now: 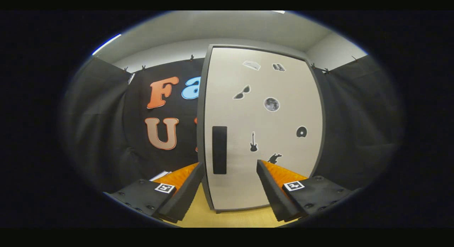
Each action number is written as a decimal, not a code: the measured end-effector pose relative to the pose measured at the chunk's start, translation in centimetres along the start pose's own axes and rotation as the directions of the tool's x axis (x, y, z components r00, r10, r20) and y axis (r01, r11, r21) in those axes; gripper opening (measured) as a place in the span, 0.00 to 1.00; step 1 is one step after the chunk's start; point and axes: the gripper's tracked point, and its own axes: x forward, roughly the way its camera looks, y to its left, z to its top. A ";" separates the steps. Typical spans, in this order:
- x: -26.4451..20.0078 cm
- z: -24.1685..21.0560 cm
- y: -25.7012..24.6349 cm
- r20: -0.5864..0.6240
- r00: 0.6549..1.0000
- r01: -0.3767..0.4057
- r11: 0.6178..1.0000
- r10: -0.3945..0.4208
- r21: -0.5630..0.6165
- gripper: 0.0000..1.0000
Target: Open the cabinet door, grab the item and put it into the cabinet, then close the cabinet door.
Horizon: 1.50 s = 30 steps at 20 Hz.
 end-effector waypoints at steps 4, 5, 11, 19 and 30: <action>4.4 -1.2 0.8 -0.063 0.998 -0.009 1.000 0.009 0.000 0.95; 5.3 -1.3 1.0 -0.073 0.997 -0.011 1.000 0.011 0.003 0.92; 8.1 -1.7 1.3 -0.097 0.995 0.005 0.999 -0.002 0.031 0.44; 6.6 -2.0 1.0 -0.124 0.992 -0.007 0.998 0.014 0.055 0.31; -9.7 -1.5 -7.1 -0.076 0.994 0.083 0.995 -0.079 0.056 0.13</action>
